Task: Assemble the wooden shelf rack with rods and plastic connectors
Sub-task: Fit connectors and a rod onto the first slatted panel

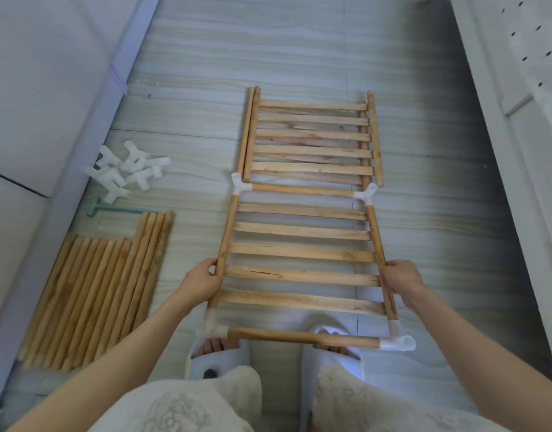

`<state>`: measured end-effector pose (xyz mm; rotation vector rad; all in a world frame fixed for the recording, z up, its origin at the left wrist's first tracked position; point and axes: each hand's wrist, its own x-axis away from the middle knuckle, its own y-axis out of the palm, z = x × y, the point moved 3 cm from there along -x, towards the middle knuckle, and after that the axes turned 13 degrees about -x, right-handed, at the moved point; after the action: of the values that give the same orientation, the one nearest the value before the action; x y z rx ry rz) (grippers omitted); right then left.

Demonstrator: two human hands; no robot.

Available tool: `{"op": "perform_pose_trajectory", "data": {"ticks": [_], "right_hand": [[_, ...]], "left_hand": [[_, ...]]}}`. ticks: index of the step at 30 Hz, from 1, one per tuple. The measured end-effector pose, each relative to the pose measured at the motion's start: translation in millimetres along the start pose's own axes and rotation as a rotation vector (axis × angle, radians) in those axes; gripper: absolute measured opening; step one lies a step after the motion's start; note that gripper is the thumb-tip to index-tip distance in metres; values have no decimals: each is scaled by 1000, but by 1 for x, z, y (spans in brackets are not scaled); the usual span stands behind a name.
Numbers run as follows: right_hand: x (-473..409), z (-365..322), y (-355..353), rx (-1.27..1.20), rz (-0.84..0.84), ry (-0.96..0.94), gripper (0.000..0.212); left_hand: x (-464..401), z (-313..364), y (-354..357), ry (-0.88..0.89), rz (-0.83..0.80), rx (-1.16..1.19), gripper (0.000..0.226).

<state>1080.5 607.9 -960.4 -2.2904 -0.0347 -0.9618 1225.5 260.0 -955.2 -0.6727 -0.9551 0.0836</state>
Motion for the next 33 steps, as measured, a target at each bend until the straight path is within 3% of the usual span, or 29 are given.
{"op": "perform_pose_trajectory", "data": {"ticks": [7, 13, 17, 20, 23, 28, 31, 33], "right_hand": [[-33, -37, 6, -145, -5, -44, 17], [-63, -55, 25, -169, -45, -61, 29], [-67, -57, 41, -1, -11, -59, 37], [-54, -68, 57, 270, -22, -159, 49], [-23, -90, 87, 495, -185, -387, 56], [47, -131, 157, 835, -619, -711, 53], [87, -143, 208, 954, -715, -960, 49], [110, -141, 248, 970, -778, -1012, 51]], "left_hand": [[-40, 31, -15, 43, 55, 28, 45], [-73, 42, -15, 22, 50, 71, 44], [-76, 42, -11, 58, 76, 89, 30], [-70, 32, -11, 81, 107, 123, 35], [-57, 11, -13, 104, 154, 124, 38], [-32, -49, -42, 104, 420, 35, 36], [-22, -104, -67, -1, 545, -65, 38], [-18, -144, -83, -126, 574, -139, 44]]}}
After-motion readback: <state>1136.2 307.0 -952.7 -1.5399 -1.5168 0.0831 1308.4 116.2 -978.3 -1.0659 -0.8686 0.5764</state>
